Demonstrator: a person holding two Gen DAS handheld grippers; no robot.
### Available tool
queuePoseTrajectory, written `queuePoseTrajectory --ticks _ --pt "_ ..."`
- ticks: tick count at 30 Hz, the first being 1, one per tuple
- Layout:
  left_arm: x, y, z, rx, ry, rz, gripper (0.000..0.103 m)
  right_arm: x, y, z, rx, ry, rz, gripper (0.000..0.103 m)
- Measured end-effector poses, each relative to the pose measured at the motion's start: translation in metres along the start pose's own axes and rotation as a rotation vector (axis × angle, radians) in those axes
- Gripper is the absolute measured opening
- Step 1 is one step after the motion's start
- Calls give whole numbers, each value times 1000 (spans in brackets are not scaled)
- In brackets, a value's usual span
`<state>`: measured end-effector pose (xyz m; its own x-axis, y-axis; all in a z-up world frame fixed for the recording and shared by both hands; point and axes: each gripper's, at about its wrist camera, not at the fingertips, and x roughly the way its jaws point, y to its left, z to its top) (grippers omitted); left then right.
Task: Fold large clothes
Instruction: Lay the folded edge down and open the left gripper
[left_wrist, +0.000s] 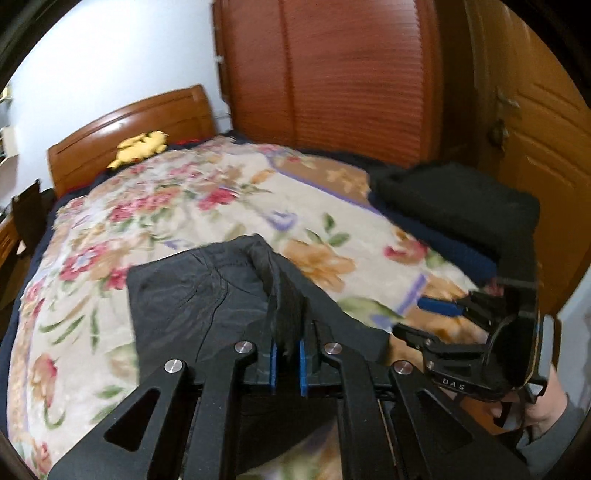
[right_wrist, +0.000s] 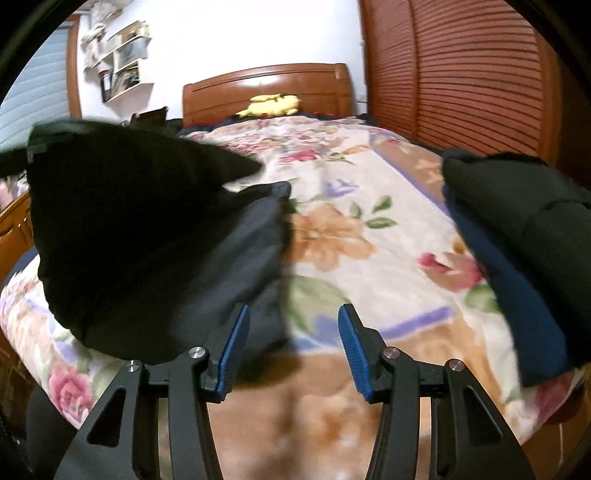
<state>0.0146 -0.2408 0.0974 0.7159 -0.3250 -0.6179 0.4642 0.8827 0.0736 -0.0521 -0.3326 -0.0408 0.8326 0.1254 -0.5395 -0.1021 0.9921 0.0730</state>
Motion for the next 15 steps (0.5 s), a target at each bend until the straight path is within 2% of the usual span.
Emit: queuePoseTrajectory --ticks 5,7,8,9,13,15 --pt "12 -9 -6 11 36 19 10 7 8 6 -2 14 -9 51" --pt "10 -12 -7 14 39 20 16 2 12 9 -8 12 -10 51" --pt "6 -10 -9 10 33 11 24 1 13 11 -8 7 -8 51" --pt "-3 -7 -11 2 17 -2 35 0 13 12 -5 2 -3 51" --pt "-30 2 -19 -11 -48 -2 56 1 13 13 1 -9 7 51" --pt "-46 14 -27 -38 -81 -1 81 3 14 13 -5 -11 8 51"
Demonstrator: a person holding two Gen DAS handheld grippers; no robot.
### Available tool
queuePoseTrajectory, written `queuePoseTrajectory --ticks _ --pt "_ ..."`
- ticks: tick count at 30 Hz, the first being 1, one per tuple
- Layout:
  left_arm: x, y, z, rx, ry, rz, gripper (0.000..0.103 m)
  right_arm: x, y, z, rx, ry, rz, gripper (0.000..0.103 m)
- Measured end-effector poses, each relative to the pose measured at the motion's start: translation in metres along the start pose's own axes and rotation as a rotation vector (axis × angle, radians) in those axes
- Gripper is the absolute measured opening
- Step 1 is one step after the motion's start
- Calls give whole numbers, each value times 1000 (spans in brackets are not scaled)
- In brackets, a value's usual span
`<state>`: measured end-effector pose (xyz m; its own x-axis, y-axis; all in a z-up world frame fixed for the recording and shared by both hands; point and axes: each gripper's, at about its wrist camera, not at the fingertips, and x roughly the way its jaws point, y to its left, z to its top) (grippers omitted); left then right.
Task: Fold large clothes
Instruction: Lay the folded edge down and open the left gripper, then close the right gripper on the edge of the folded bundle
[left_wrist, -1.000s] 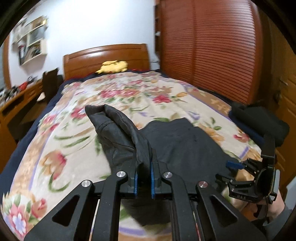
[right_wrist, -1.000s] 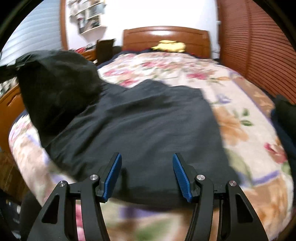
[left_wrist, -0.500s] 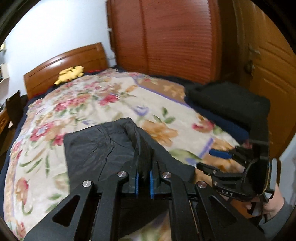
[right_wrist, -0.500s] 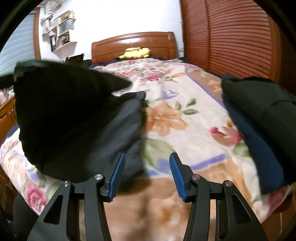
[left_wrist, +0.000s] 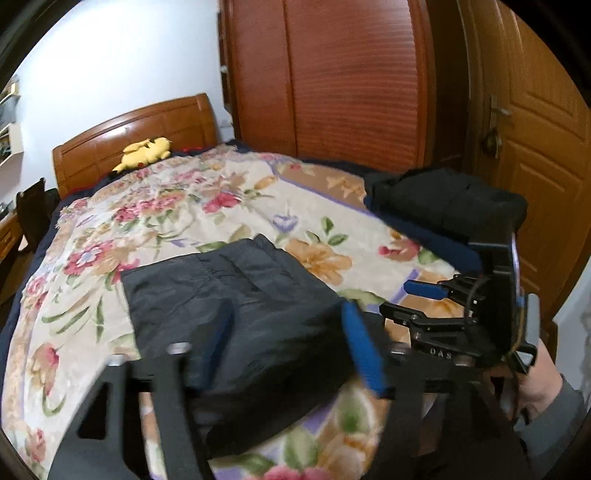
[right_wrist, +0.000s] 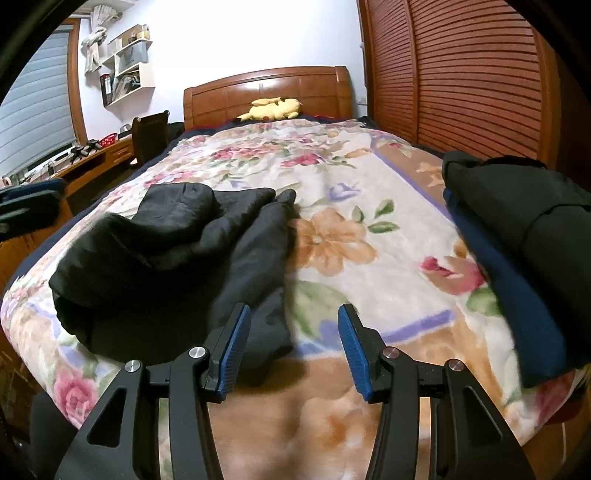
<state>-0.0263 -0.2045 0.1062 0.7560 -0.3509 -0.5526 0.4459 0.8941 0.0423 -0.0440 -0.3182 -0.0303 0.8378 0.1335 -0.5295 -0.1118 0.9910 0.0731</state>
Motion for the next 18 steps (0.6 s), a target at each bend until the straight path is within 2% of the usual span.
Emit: queuePoseTrajectory --ticks 5,8,18 --pt "-18 28 -19 -40 -34 42 83 -3 5 4 -10 -24 21 51" --pt "-22 46 -34 -62 -33 80 83 -8 13 9 -15 -52 40 51" --pt "-23 92 -77 -151 -11 138 83 -29 39 18 -40 -161 95 51"
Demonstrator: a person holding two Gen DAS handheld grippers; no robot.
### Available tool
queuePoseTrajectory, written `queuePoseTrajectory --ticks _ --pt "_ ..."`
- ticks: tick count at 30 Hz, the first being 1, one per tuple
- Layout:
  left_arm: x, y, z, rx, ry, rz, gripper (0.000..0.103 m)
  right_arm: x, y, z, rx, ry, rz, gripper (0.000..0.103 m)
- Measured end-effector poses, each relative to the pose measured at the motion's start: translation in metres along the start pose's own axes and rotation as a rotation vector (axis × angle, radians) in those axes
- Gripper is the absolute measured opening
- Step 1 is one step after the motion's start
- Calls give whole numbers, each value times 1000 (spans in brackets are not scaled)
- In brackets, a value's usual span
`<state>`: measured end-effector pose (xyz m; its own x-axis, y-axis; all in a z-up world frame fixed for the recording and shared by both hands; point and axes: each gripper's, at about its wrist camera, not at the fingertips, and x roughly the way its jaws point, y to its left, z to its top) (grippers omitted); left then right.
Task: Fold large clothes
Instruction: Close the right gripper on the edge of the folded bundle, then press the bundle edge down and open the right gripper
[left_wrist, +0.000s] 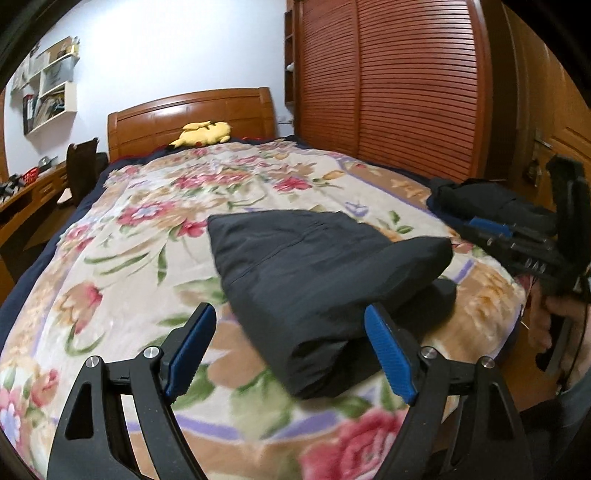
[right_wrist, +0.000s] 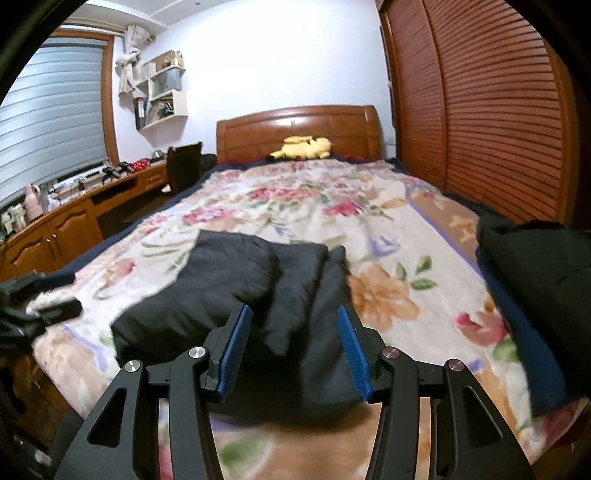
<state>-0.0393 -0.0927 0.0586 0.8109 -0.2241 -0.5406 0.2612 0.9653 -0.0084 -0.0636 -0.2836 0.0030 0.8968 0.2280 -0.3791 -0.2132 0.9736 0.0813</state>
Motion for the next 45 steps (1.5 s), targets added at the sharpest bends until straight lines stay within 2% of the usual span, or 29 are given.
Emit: queuePoseTrajectory --ticks 6,10,12,16,24,25,27,29,31,37,42,45 --pt "1 16 -19 -19 21 24 83 15 11 -1 -7 -13 50 51" --pt "0 22 -25 -27 25 35 83 38 14 -6 -22 42 42 52" --pt "-2 24 -28 -31 24 40 83 50 12 -9 -7 85 51 60" --pt "-4 28 -32 -46 23 42 83 76 12 -17 20 168 66 63" --pt "-4 35 -37 -58 29 48 83 96 6 -15 61 192 111 62" --pt "-4 35 -37 -58 30 48 83 98 4 -14 63 189 114 61" --pt "-4 35 -37 -60 29 49 83 98 7 -13 58 185 130 45" --pt "-4 36 -38 -59 29 47 83 93 12 -15 38 178 132 22" --pt "-4 36 -38 -58 29 48 83 89 17 -18 14 165 146 14" --pt "-4 35 -37 -58 30 48 83 75 13 -19 -6 79 138 7" --pt "-4 35 -37 -60 30 47 83 52 3 -22 -18 -5 74 6" --pt "-5 35 -38 -63 27 40 83 43 -10 -27 0 -19 33 6"
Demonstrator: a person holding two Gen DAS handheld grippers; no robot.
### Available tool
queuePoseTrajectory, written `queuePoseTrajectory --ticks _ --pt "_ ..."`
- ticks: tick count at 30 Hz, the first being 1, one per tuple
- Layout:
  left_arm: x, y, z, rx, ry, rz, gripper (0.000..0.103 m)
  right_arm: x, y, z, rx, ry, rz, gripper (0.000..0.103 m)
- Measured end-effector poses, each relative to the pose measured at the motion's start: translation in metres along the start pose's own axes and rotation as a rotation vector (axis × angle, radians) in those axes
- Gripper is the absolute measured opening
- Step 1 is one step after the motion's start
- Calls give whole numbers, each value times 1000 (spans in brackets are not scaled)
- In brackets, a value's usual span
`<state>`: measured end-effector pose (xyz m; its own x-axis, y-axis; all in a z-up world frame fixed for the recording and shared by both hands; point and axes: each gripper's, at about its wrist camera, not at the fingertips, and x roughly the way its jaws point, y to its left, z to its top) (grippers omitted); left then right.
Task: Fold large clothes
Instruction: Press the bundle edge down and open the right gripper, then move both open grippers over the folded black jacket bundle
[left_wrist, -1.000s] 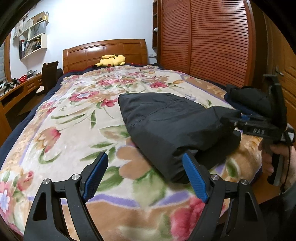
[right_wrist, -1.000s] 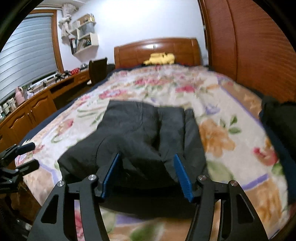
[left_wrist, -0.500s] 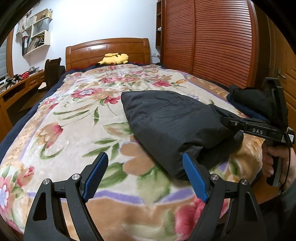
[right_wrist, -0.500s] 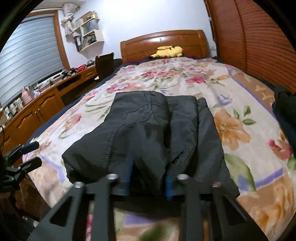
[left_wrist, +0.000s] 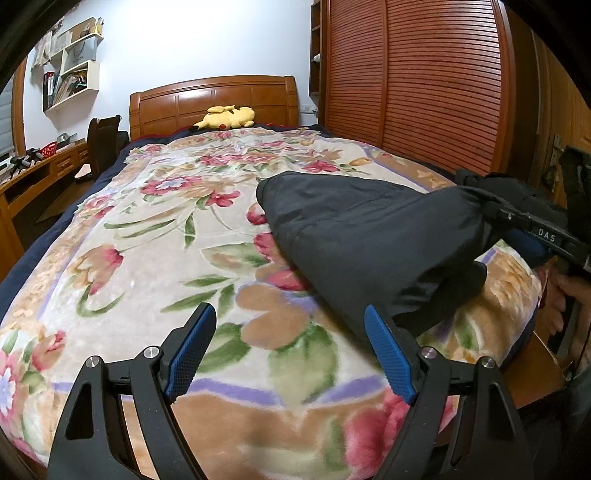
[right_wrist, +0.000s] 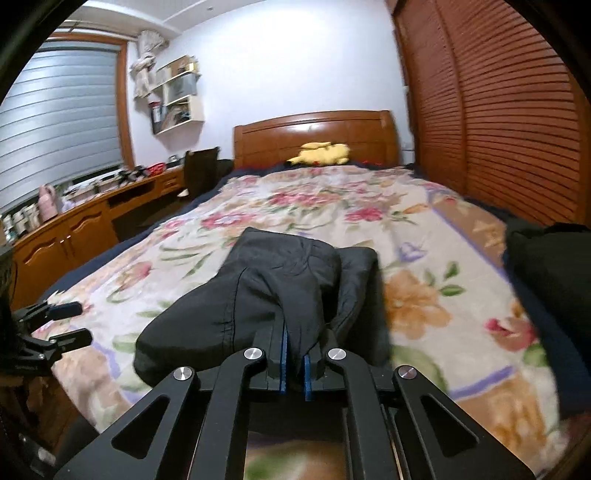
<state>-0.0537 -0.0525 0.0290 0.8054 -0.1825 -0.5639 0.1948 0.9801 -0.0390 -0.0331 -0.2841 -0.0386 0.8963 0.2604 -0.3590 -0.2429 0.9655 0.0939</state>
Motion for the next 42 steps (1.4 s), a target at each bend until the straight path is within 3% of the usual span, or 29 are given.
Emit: queuePoseTrajectory --ticks 7,9,12,14,19,23,28,35,42 --pt "-3 -8 3 8 -15 -19 83 29 -13 -20 1 142 -61 6" --pt "-6 -9 3 12 -23 -24 83 32 -11 -21 1 148 -71 7" --pt "-14 -7 3 14 -49 -28 83 28 -9 -15 5 125 -104 23" --pt "-18 -5 0 15 -62 -25 83 21 -8 -13 1 106 -142 40" --pt "-29 4 -7 5 -84 -33 83 -9 2 -13 -13 32 -121 59" --pt "-36 16 -18 -8 -90 -33 83 -23 30 -16 -48 -4 -39 60" --pt "-38 32 -31 -19 -80 -28 83 -2 69 -13 -105 18 -3 60" --pt "-31 59 -37 -39 -74 -4 83 45 97 -14 -208 86 -19 60" --pt "-19 81 -33 -72 -83 -7 86 88 93 -14 -221 191 -27 60"
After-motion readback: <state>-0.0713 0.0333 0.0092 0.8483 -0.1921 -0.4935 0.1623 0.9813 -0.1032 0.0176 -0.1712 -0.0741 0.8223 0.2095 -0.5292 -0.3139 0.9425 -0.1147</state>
